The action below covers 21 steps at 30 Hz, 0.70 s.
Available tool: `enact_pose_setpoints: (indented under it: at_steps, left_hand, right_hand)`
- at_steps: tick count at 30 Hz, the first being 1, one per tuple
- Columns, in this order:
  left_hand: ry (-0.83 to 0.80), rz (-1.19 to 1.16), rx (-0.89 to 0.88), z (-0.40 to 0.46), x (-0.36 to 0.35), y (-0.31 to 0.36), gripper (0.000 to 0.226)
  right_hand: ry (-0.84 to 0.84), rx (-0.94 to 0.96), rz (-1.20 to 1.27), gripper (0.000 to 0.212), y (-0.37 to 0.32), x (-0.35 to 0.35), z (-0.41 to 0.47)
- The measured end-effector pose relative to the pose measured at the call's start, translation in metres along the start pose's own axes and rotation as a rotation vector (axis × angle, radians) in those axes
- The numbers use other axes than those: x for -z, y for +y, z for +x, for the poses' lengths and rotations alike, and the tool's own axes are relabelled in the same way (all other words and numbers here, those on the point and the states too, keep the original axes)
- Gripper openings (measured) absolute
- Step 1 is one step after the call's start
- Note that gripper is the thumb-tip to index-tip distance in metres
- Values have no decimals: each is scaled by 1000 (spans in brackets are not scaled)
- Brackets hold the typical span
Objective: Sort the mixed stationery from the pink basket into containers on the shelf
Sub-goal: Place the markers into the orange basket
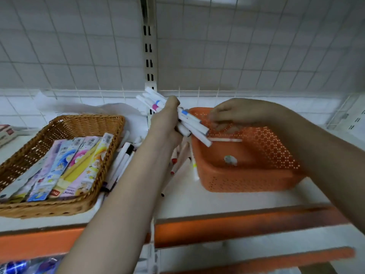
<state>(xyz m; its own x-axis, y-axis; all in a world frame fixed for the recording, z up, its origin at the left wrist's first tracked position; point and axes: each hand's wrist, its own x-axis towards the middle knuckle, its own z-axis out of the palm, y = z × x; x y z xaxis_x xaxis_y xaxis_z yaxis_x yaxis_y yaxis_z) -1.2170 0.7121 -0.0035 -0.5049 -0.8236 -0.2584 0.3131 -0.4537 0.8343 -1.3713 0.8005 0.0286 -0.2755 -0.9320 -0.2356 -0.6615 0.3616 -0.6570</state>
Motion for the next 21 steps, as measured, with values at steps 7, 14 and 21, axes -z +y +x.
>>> enact_pose_setpoints:
  at_steps: [7,14,21]
  left_hand:
    - [27,143,-63,-14,-14,-21,23]
    - [41,119,-91,-35,-3,-17,21]
    - [-24,69,-126,-57,6,-17,22]
  right_hand:
    - [12,-24,-756,29,62,-23,60]
    - [-183,-50,-298,18,43,-38,54]
    - [-204,-1,-200,19,12,-36,18]
